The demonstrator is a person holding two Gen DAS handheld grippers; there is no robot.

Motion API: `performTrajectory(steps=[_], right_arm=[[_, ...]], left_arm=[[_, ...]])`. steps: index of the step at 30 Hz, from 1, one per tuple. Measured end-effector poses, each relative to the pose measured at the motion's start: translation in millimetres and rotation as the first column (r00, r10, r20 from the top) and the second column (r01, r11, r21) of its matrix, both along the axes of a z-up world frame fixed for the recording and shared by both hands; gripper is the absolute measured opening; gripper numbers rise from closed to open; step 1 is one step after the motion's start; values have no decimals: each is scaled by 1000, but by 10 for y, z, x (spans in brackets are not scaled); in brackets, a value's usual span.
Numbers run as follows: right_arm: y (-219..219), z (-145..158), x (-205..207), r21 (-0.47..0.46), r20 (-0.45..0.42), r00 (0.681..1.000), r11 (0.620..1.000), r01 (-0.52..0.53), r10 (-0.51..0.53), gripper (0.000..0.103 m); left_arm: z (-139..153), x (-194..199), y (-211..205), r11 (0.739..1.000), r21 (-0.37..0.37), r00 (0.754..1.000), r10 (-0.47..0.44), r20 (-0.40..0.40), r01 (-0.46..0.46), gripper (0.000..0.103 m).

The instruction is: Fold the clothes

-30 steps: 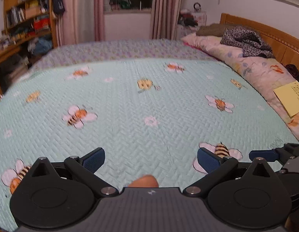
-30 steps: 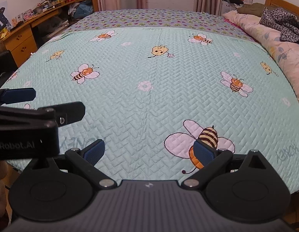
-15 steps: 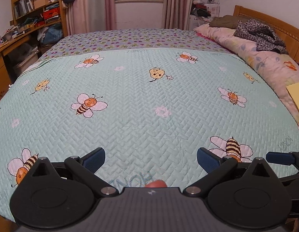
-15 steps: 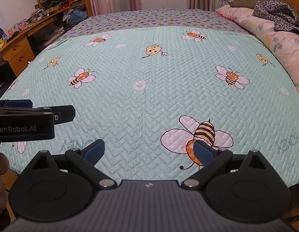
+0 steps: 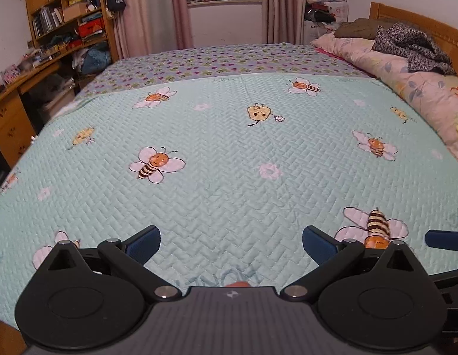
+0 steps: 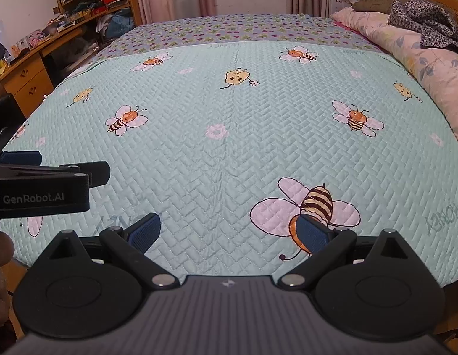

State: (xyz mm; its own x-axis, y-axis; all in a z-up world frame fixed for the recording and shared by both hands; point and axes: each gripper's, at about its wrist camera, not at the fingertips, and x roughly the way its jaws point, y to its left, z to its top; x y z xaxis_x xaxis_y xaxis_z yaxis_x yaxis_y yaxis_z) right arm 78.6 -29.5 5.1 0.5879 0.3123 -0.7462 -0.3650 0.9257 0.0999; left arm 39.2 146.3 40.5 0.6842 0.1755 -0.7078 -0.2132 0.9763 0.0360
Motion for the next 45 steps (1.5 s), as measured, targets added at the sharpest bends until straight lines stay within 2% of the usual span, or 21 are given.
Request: performTrajectory(steps=[5,9,17,28,34,38,45], right_arm=[[9,1,-2,1,-1,1000,1000,-1,1,98],[22,-4,4,1,-5,1000,1000,-3,3,98],[43,-12,-5,0,-9,1000,1000,-5,5,98],[72,-36,25,-3,-22,1000,1000,-12,12,98],[101,-49,32,-6,-28,999,1000,-20,20,98],[109,-52,45,-4,-34,999,1000,-18,18,98],[125,-57,58,-4,-38,999,1000,-19,19,98]], left_arm=[[-4,2,111,997,-74,1000,3,0,-3,102],[1,0,129,998,-45,999,33,-17,-34,102],[-37,40,154,996,-86,997,6,-77,-12,102],[-51,50,174,998,-56,996,30,-89,-35,102],[-19,25,154,999,-46,997,25,-72,-28,102],[-17,16,163,998,-64,998,14,-64,-18,102],[3,-1,153,999,-43,999,24,-35,-26,102]])
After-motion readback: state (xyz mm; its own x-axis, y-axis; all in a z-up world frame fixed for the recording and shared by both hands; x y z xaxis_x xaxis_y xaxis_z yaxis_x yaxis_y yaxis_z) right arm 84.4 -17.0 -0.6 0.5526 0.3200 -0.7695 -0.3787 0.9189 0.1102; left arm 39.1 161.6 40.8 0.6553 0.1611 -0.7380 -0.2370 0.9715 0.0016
